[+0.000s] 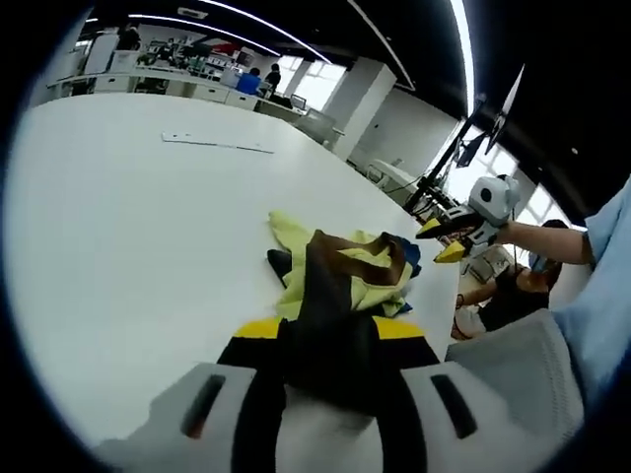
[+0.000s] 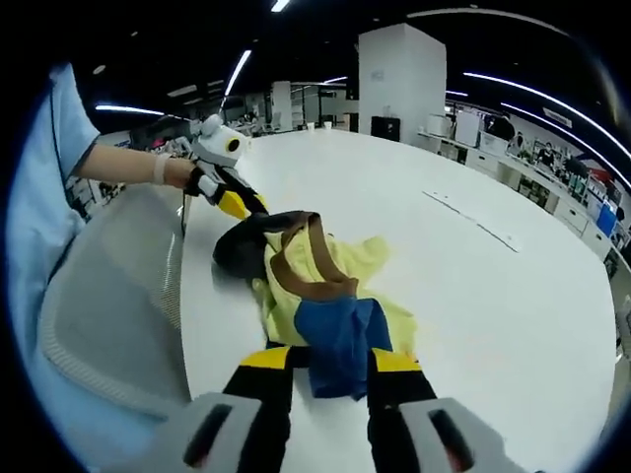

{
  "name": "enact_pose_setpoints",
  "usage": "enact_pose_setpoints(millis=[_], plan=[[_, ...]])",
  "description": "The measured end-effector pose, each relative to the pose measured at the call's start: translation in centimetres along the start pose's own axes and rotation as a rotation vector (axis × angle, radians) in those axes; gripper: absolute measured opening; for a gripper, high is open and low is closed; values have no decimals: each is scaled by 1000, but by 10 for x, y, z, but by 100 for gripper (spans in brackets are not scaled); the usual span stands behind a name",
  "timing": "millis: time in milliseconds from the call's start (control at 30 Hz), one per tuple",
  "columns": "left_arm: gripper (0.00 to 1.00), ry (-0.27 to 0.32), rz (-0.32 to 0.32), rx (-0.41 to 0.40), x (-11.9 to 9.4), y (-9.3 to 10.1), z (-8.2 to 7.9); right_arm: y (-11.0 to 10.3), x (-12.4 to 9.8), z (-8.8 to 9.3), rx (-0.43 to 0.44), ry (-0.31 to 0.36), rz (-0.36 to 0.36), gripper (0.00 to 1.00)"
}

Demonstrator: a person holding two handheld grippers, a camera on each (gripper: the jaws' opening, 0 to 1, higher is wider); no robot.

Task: Fold the garment on the visible template until the final outline fits inside the template.

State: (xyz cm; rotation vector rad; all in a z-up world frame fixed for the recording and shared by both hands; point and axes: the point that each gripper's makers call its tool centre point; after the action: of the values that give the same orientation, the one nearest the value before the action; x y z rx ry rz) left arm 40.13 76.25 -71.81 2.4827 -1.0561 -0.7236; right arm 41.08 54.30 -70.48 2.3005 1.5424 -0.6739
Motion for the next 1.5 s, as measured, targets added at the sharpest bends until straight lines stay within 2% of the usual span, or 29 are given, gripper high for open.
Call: enact_pose_setpoints(millis=[167,367,500,700,767,867,1033,1133,1200,1267,1500], plan=[[19,-7,-2,-15,-1,1,2,5,2,7,-14,-29,-2,15],[17,9,-11,-30,-4,3,-1,14,3,16,-40,-59,-4,12],[13,11,-10,-36,-5,5,-2,15,4,17,-74,-63,-6,4],[5,8,-14,-39,-4,3,-3,13,6,16,-65,-48,0,0],[0,15,-10,-41,-6,5,-4,12,3,10,-41,-25,15,0],[0,35,-23,-32,-10,7,-9,15,-2,1,-11,14,43,0],[0,101,-26,-1,-20,14,-32,21,-15,-26,69,119,101,0],[0,163,-53,14,-30,18,-54,26,-24,-40,69,153,143,0],[0,176,-67,26,-35,20,-63,29,-29,-49,66,184,169,0],[0,202,-55,49,-40,24,-75,27,-36,-63,118,235,175,0],[0,272,-48,123,-55,40,-117,32,-60,-98,101,326,222,0]])
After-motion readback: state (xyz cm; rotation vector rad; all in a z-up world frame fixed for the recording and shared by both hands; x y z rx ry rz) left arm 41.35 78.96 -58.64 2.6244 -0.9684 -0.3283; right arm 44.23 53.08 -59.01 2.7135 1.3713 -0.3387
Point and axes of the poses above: the point that each gripper's makers call its tool centre point, and the gripper's own axes: x roughly forward along the fingers, y roughly to its right, z roughly out of its underside, and after that the axes turned 9 degrees about y, right-handed
